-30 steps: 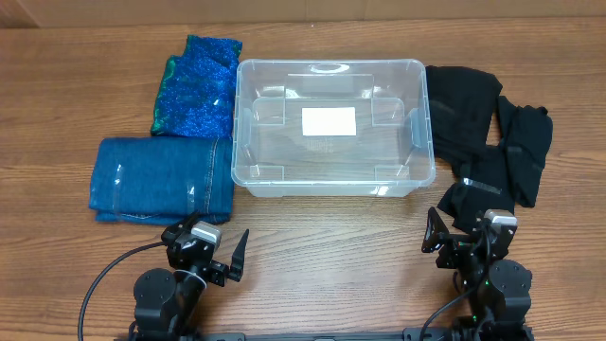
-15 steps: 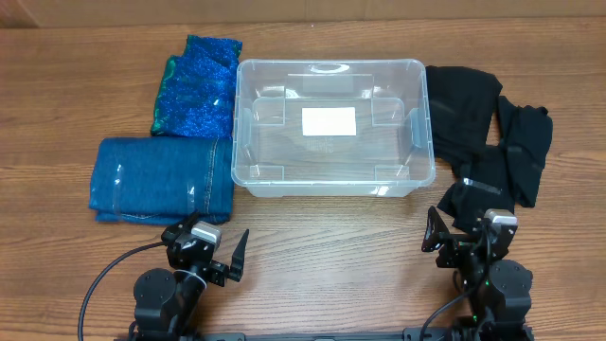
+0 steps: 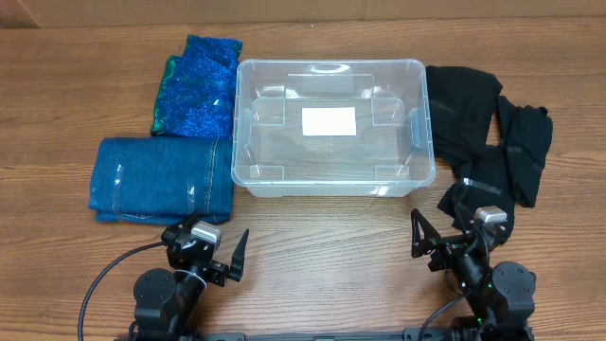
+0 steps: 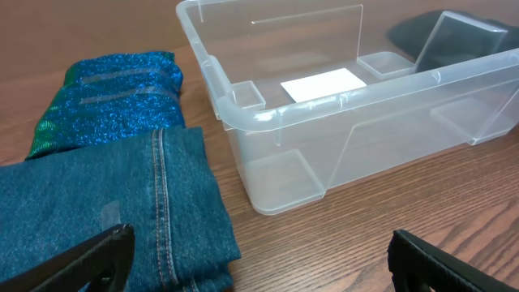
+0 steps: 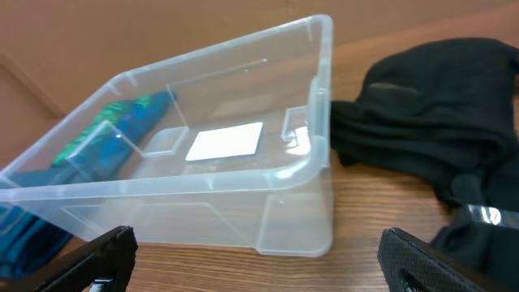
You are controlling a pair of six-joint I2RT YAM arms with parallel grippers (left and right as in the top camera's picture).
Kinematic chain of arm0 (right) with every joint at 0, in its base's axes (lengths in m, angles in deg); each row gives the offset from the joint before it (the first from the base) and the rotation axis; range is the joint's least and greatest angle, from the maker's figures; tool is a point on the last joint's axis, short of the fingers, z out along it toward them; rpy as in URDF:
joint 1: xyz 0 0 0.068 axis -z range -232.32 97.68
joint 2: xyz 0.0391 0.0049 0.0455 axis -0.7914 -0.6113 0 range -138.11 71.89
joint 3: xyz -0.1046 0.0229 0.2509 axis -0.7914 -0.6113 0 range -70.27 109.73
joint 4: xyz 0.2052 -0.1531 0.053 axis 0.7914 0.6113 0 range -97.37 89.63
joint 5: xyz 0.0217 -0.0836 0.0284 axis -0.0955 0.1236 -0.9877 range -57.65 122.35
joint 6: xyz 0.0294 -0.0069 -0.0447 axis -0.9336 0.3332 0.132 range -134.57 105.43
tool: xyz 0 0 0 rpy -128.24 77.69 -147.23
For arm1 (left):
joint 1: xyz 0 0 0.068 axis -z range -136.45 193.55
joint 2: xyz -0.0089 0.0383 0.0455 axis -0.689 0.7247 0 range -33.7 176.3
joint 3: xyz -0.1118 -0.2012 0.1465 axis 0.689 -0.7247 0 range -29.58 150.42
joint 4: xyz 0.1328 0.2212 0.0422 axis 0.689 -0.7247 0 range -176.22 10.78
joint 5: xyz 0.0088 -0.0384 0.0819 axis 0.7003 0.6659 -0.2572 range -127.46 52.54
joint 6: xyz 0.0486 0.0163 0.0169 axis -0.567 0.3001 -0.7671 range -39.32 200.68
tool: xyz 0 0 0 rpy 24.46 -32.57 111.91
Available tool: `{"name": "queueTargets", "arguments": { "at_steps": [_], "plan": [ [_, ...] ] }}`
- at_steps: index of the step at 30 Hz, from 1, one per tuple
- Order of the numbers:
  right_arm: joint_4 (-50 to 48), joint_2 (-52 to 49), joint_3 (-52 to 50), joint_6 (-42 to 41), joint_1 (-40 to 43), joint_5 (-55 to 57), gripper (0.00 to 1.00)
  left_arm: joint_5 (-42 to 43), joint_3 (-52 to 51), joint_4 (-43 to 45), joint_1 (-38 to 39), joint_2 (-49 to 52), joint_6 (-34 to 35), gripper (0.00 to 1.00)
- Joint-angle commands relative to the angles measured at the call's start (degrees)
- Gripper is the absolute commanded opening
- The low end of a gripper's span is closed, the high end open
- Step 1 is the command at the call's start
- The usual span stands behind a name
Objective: Pack container
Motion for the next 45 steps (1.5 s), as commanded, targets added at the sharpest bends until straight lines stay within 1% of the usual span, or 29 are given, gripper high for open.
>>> {"name": "queueTargets", "arguments": {
  "at_steps": [1,2,3,7,8,9,12,14,15,18,21,24,25,27,29,32,37,41,45],
  "plan": [
    [1.01,-1.51,9.25,-1.22,0.22,-0.83,1.00,0.63,-0.35,0.22,0.37,-0.59,0.39,1.00],
    [2.38,-3.69,12.83,-4.15,0.22,0.52,1.00,0.63,-0.35,0.22,0.37,-0.59,0.39,1.00],
    [3.61,-6.10,16.15,-5.33,0.22,0.81,1.00,0.63,-0.35,0.22,0.37,-0.59,0.39,1.00],
    [12.13,-22.01,33.14,-5.84,0.22,3.04,1.00,0.63,-0.35,0.22,0.37,-0.59,0.39,1.00],
    [17.64,-31.26,42.07,-6.27,0.22,5.86,1.00,0.63,-0.35,0.22,0.37,-0.59,0.39,1.00],
    [21.68,-40.65,50.64,-6.03,0.28,5.62,1.00,0.63,-0.35,0.20,0.37,-0.59,0.39,1.00],
    [26.69,-52.15,61.70,-5.31,0.28,-0.57,1.00,0.63,-0.35,0.22,0.37,-0.59,0.39,1.00],
    [30.69,-58.45,68.13,-4.59,1.25,2.21,1.00,0.63,-0.35,0.22,0.37,-0.59,0.39,1.00],
    [32.46,-61.59,71.06,-5.01,2.62,3.19,1.00,0.63,-0.35,0.22,0.37,-0.59,0.39,1.00],
    [36.44,-71.36,77.64,-6.29,11.06,1.40,1.00,0.63,-0.35,0.22,0.37,-0.59,0.39,1.00],
    [37.00,-80.50,78.27,-5.66,21.62,-7.43,1.00,0.63,-0.35,0.22,0.37,-0.59,0.39,1.00],
    [37.05,-88.11,78.27,-5.57,27.39,-14.82,1.00,0.63,-0.35,0.22,0.37,-0.59,0.39,1.00],
    [36.98,-91.01,78.27,-4.09,28.61,-18.56,1.00,0.63,-0.35,0.22,0.37,-0.59,0.39,1.00],
    [37.29,-94.20,78.27,-1.42,28.59,-21.46,1.00,0.63,-0.35,0.22,0.37,-0.59,0.39,1.00],
    [37.33,-96.04,78.25,0.52,27.28,-21.03,1.00,0.63,-0.35,0.20,0.37,-0.59,0.39,1.00],
    [33.79,-97.15,78.25,0.42,25.68,-17.05,1.00,0.63,-0.35,0.20,0.37,-0.59,0.39,1.00],
    [26.93,-99.54,78.25,-0.22,25.38,-13.99,1.00,0.63,-0.35,0.22,0.37,-0.59,0.39,1.00],
    [26.84,-102.16,78.23,0.09,25.31,-13.99,1.00,0.63,-0.35,0.22,0.37,-0.59,0.39,1.00],
    [26.62,-102.33,78.23,0.04,25.33,-13.77,1.00,0.63,-0.35,0.22,0.37,-0.59,0.39,1.00]
  ]
}}
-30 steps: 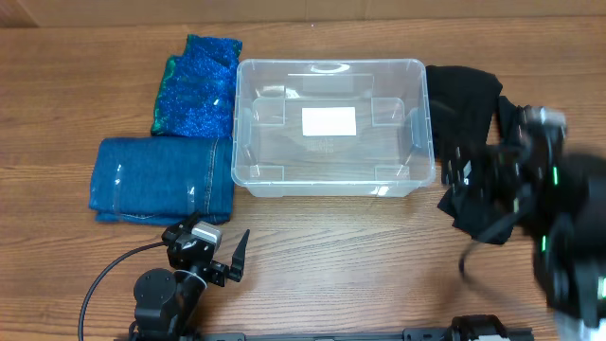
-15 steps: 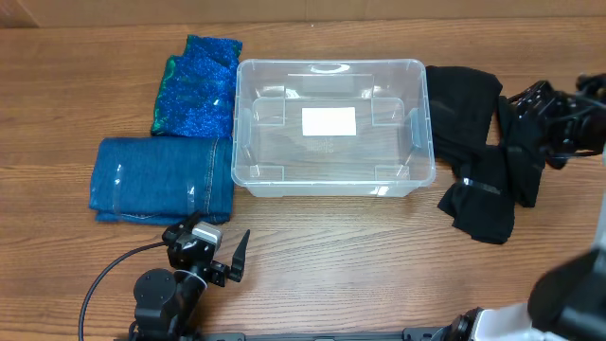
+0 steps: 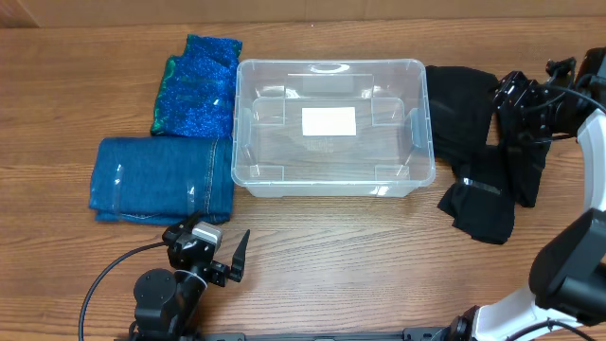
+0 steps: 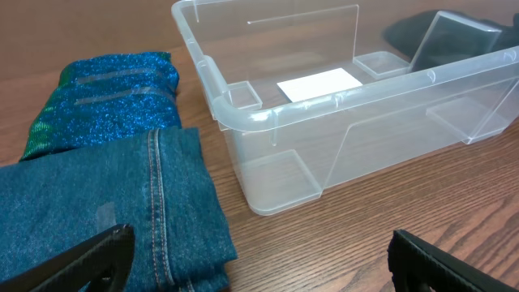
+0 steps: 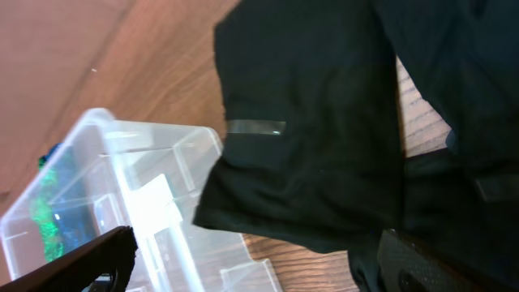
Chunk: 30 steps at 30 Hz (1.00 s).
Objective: Pack container
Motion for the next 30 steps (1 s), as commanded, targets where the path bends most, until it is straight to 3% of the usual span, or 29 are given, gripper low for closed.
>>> {"name": "queueTargets", "arguments": {
  "at_steps": [1,8,17,20,22,26,30],
  "plan": [
    [-0.02,0.17,0.81,0.68,0.17,0.57,1.00,0.24,-0.22,0.20,0.15,-0.50,0.42,1.00],
    [2.56,1.60,0.83,0.68,0.17,0.31,1.00,0.24,-0.22,0.20,0.15,-0.50,0.42,1.00],
    [0.83,24.59,0.87,0.68,0.24,-0.92,1.00,0.81,-0.22,0.87,0.15,-0.50,1.03,1.00],
    [0.66,30.18,0.87,0.68,0.24,-0.92,1.00,-6.08,1.99,0.26,0.11,-0.39,13.16,1.00],
    [0.68,32.57,0.87,0.68,0.22,-0.92,1.00,-11.28,6.32,-1.92,0.11,1.38,19.10,1.00],
    [0.70,34.45,0.87,0.68,0.22,-0.92,1.00,-19.08,21.90,-4.52,0.11,15.30,17.66,1.00],
    [1.09,33.90,0.85,0.68,0.22,-0.92,1.00,-16.04,37.83,-7.06,0.11,31.76,14.99,1.00]
  ]
}}
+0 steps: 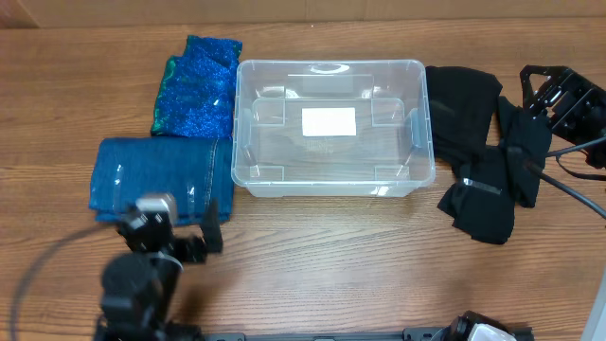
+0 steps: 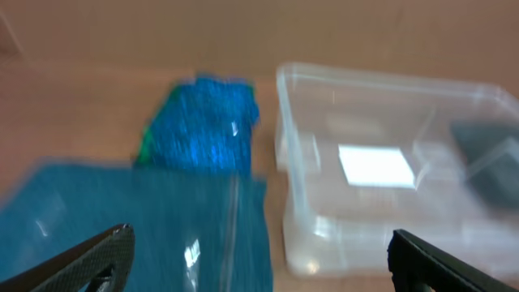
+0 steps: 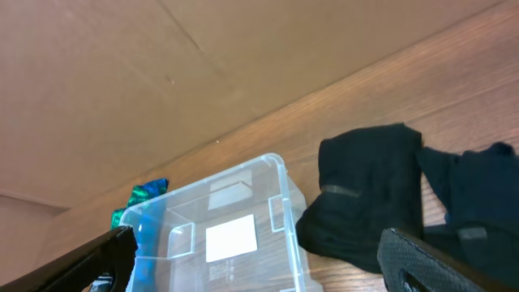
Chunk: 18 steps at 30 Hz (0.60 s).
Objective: Pack container
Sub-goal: 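Grasp the folded blue denim with the left gripper and lift it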
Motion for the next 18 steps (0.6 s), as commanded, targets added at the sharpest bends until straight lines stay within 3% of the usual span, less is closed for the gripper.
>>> {"name": "queueTargets", "arguments": {
  "at_steps": [1,3,6,8,14,18],
  "plan": [
    [-0.24,-0.39,0.26,0.24,0.20,-0.24,1.00,0.33,15.50,-2.64,0.11,14.80,-0.85,1.00],
    [-0.24,-0.72,0.26,0.24,0.20,-0.24,1.00,-1.27,20.81,-5.79,0.04,20.28,-2.62,1.00],
    [-0.24,-1.14,0.26,0.24,0.20,-0.24,1.00,-9.81,27.93,-12.83,-2.51,27.80,1.07,1.00],
    [-0.24,-1.42,0.26,0.24,0.20,-0.24,1.00,-8.39,33.22,-17.70,-7.80,33.44,1.05,1.00],
    [-0.22,-2.32,0.26,0.24,0.20,-0.24,1.00,14.75,47.65,-28.87,-33.83,54.60,-0.24,1.00],
    [-0.24,-2.84,0.26,0.24,0.20,-0.24,1.00,21.92,48.24,-29.40,-42.91,65.42,-3.17,1.00]
  ]
}}
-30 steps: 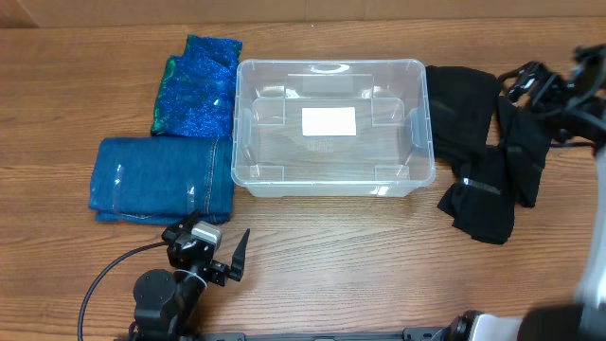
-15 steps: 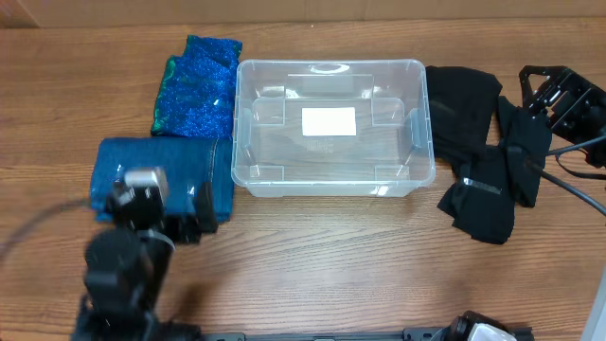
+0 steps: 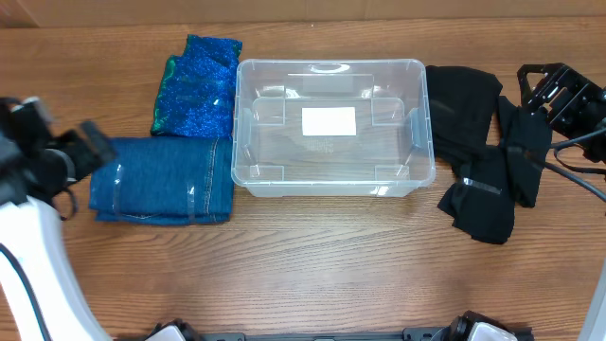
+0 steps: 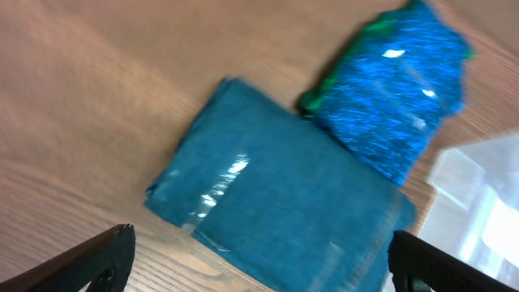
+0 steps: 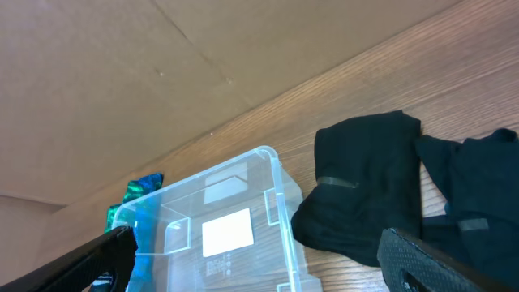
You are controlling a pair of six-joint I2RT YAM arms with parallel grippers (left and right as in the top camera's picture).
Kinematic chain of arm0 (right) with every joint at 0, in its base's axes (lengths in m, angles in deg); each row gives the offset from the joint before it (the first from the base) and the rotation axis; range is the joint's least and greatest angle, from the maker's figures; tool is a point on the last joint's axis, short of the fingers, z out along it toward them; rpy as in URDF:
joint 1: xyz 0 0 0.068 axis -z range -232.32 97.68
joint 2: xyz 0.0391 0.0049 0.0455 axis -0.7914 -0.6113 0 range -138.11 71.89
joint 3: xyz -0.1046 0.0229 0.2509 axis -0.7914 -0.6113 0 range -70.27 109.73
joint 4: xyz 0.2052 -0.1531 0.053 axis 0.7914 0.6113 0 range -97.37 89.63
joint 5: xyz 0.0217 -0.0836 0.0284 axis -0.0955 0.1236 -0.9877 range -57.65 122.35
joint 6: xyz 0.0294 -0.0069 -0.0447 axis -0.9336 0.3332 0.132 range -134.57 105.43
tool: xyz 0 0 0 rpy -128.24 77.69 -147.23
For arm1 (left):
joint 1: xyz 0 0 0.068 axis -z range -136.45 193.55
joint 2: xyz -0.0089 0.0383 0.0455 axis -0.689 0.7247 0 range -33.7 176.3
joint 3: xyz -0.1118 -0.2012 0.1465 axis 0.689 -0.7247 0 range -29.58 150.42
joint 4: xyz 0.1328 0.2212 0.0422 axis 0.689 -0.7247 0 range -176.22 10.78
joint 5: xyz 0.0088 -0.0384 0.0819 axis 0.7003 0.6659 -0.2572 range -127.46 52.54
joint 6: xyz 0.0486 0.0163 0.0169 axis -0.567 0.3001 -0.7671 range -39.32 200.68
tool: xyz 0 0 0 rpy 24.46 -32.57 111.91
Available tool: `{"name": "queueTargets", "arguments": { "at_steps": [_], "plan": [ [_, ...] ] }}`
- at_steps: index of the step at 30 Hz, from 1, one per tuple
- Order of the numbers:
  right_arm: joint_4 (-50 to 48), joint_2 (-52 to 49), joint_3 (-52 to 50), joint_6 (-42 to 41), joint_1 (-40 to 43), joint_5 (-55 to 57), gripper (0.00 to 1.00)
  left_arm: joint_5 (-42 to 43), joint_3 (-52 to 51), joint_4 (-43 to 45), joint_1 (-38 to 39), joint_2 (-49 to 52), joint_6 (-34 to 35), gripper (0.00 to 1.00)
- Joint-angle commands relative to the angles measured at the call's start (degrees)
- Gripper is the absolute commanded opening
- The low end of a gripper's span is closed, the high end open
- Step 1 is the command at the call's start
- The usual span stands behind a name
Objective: Pack container
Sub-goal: 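Grasp the folded blue denim with the left gripper and lift it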
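A clear plastic container (image 3: 331,128) stands empty mid-table, a white label on its floor; the right wrist view shows it too (image 5: 219,235). Left of it lie folded blue jeans (image 3: 161,180) and a sparkly blue-green garment (image 3: 197,83). Black clothes (image 3: 478,142) lie to its right. My left gripper (image 3: 83,152) hangs open at the jeans' left edge, and its camera looks down on the jeans (image 4: 284,203). My right gripper (image 3: 554,90) is open above the black clothes' right side, holding nothing.
The wooden table (image 3: 312,275) runs wide in front of the container. A brown cardboard wall (image 5: 162,73) stands behind the table. The right arm's cable (image 3: 578,185) hangs past the black clothes.
My left gripper has moved from just in front of the jeans to their far left side, and higher. The right gripper has barely shifted. Both stay open.
Both grippers sat open at the table's front edge. Then the right one was low over the black clothes at the right, later higher. The left one was by the jeans' front edge, and now it is at their left.
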Motion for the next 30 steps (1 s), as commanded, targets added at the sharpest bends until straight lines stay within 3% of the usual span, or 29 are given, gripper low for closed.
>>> {"name": "queueTargets", "arguments": {
  "at_steps": [1,10,17,20,22,23,25,27,30],
  "plan": [
    [-0.26,-0.42,0.26,0.24,0.20,-0.24,1.00,12.90,0.96,-0.81,-7.52,10.21,-3.96,1.00],
    [-0.26,-0.42,0.26,0.24,0.20,-0.24,1.00,16.46,0.96,4.31,-10.14,30.10,-11.61,1.00],
    [-0.26,-0.42,0.26,0.24,0.20,-0.24,1.00,17.86,0.96,8.81,-9.35,40.13,-12.81,1.00],
    [-0.26,-0.42,0.26,0.24,0.20,-0.24,1.00,19.76,0.96,8.74,-7.28,43.95,-13.22,0.85],
    [-0.26,-0.42,0.26,0.24,0.20,-0.24,1.00,19.71,0.96,8.48,-5.62,45.53,-13.42,0.60],
    [-0.26,-0.42,0.26,0.24,0.20,-0.24,1.00,19.69,0.96,8.28,-5.09,45.81,-13.42,0.37],
    [-0.26,-0.42,0.26,0.24,0.20,-0.24,1.00,19.78,1.27,7.32,-4.48,45.62,-12.98,0.10],
    [-0.26,-0.42,0.26,0.24,0.20,-0.24,1.00,20.83,3.17,4.55,-4.57,44.94,-11.50,0.04],
    [-0.26,-0.42,0.26,0.24,0.20,-0.24,1.00,22.97,9.70,-4.02,-5.33,42.88,-11.39,0.04]
  ]
}}
